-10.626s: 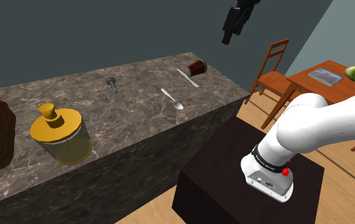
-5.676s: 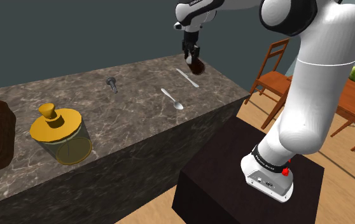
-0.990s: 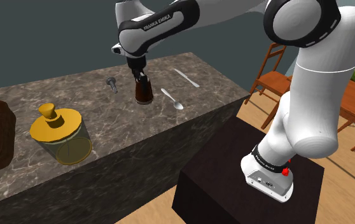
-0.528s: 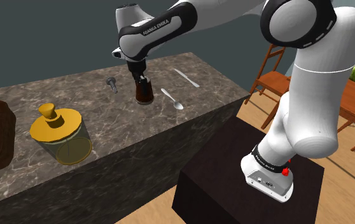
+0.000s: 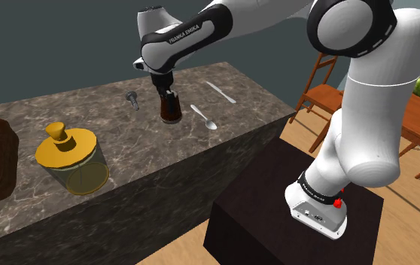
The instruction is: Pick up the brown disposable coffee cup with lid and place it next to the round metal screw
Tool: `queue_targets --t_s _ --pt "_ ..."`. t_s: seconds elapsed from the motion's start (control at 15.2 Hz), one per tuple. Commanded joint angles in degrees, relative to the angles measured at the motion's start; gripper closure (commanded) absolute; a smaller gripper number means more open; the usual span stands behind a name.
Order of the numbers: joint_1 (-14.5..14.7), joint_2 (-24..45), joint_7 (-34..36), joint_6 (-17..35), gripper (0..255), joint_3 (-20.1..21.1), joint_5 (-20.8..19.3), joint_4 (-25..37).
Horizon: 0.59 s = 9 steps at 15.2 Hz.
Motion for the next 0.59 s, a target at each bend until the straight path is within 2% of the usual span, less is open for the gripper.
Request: queue_targets --t_s 0.0,0.2,0.53 --pt "0.05 -0.22 0.14 -1.79 0 -0.04 -0.15 0.67" --pt "0.17 -1.71 0.35 -6.69 0 -0.15 -0.47 4.10" --pt "0.17 -1.71 0.35 -6.69 0 -0.15 -0.47 4.10"
